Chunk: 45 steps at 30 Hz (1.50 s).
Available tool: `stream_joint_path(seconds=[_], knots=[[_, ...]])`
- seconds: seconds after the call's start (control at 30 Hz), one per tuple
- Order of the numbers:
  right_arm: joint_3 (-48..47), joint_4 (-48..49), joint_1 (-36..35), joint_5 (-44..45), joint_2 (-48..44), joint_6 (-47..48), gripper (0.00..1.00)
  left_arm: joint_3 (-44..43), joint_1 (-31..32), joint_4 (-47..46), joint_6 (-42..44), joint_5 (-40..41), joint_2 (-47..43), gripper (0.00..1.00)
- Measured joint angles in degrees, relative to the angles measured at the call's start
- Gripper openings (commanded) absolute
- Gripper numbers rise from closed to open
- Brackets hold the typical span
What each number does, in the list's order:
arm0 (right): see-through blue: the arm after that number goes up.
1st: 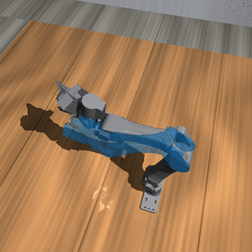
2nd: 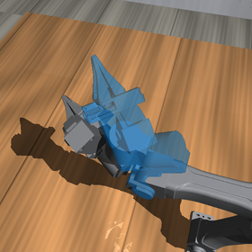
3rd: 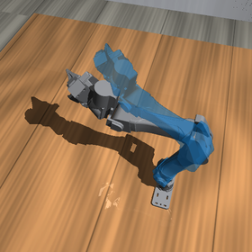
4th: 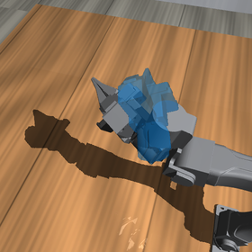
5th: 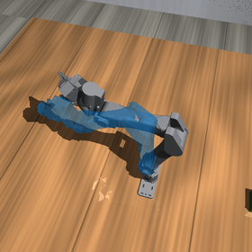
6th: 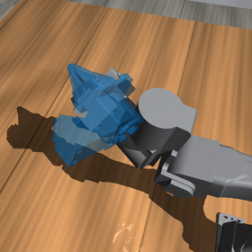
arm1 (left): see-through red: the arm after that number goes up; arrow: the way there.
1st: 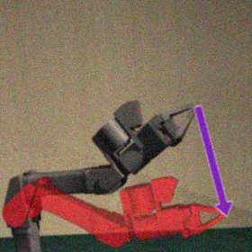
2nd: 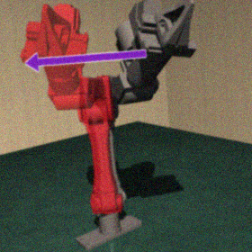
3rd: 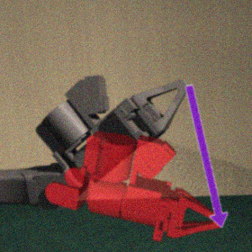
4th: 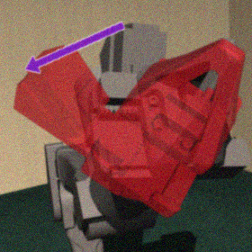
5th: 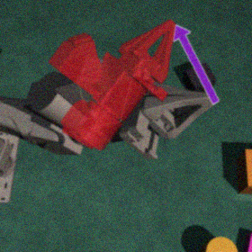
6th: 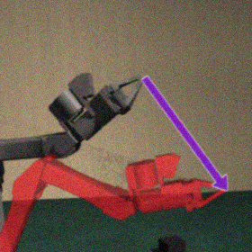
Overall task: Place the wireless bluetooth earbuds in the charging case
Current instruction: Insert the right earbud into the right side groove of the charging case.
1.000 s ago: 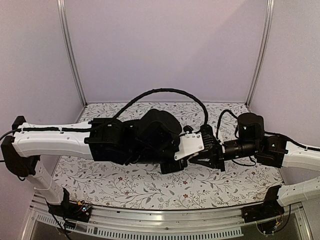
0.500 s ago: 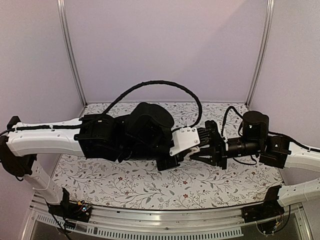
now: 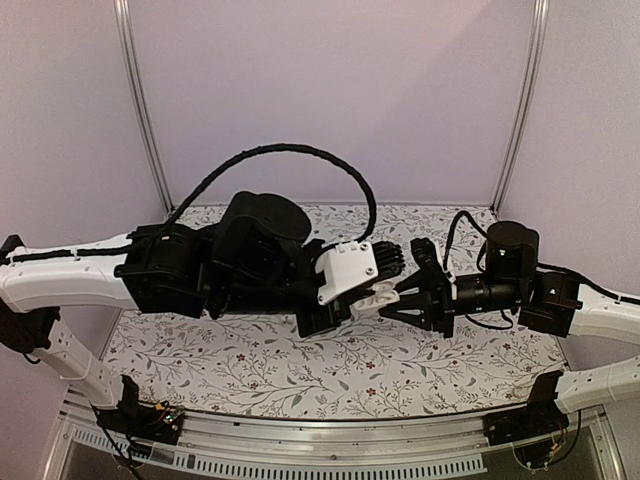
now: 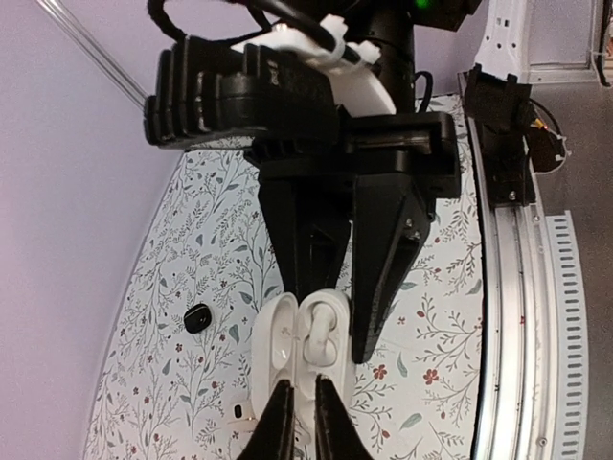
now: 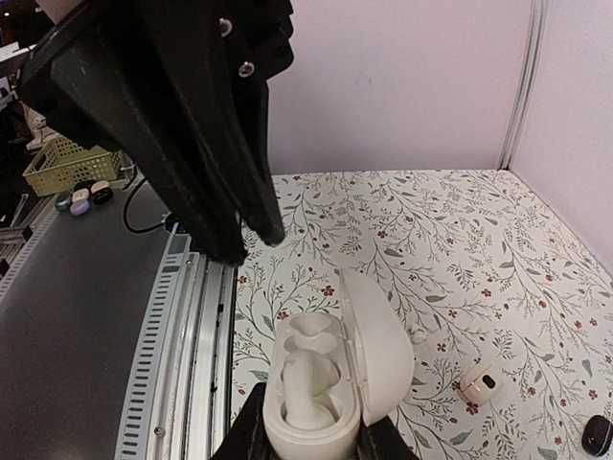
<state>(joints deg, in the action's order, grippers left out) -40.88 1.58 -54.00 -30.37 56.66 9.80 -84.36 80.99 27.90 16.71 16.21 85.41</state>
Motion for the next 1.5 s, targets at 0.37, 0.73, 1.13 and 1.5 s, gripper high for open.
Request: stream_joint_path(seconds=[0.37,0.73,1.13,1.5], knots=[[0.0,0.24,0.0,-0.24,0.2,-0.68,0.0,-0.02,0.0,-0.2,0.92,-0.81,2.27,0.04],[0.0,0.22,0.0,-0.39,0.52,-1.01,0.0,-0.04,-0.22,-0.24,1.29,-0.85,3.48,0.05],[0.0,0.22,0.0,-0.46,0.52,-0.98,0.0,-0.98,-0.42,-0.17,1.29,-0.52,3.58,0.06],[0.02,-0.66,0.02,-0.35,0.52,-0.98,0.0,-1.53,-0.9,-0.2,1.29,-0.5,5.16,0.01]])
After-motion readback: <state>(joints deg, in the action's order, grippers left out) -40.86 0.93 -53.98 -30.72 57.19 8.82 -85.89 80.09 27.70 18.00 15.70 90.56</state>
